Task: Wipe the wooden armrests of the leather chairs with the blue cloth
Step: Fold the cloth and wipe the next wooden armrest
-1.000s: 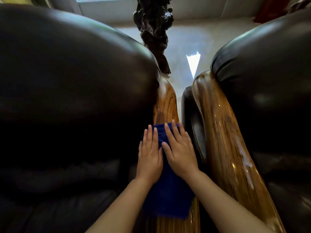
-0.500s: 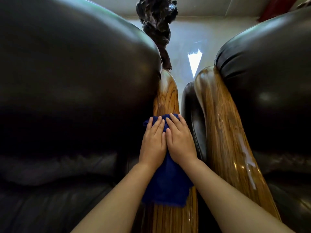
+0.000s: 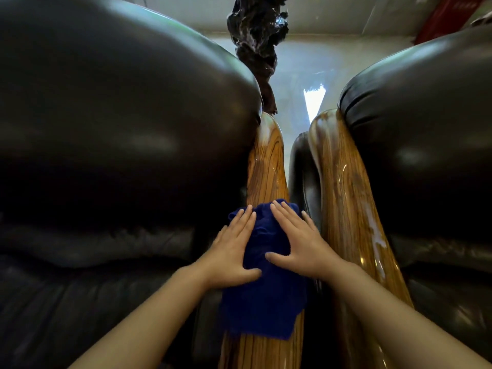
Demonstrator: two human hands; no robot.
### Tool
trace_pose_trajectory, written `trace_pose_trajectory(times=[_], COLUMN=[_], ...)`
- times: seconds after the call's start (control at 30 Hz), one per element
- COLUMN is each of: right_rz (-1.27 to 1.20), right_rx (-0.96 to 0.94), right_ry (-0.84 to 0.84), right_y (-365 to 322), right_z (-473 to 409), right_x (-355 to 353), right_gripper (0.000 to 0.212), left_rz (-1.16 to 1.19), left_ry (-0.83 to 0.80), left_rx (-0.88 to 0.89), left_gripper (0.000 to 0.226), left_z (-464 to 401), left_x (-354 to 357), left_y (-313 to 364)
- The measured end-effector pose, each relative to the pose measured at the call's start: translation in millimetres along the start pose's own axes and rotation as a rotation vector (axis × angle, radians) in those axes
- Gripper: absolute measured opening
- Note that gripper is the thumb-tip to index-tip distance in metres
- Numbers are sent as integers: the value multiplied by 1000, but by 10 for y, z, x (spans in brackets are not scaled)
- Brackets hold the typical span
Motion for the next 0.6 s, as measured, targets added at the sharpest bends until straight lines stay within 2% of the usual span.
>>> trace_pose_trajectory(times=[0.1, 0.2, 0.37, 0.6], right_rz=[274, 297, 177, 168], right_rx=[9, 24, 100, 32], right_ry=[-191, -185, -124, 5], right_y=[51, -7, -109, -372], right_z=[-12, -90, -3, 351], right_x=[-66, -75, 15, 250], right_gripper=[118, 118, 95, 55], left_rz=[-174, -137, -102, -103], left_ry=[-115, -113, -46, 94], left_rx=[-33, -82, -116, -14], left_gripper=[119, 120, 105, 59], left_z=[46, -40, -25, 362], left_x=[-70, -88, -66, 126], left_y=[-32, 60, 151, 226])
Point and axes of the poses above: each hand's wrist, its own z-axis away from the middle knuckle, its own x-axis out of the palm, y = z × x, the point moved 4 cm from there along -z, towards the middle knuckle, and after that the axes turned 14 degrees about -y, right-handed, at the moved point
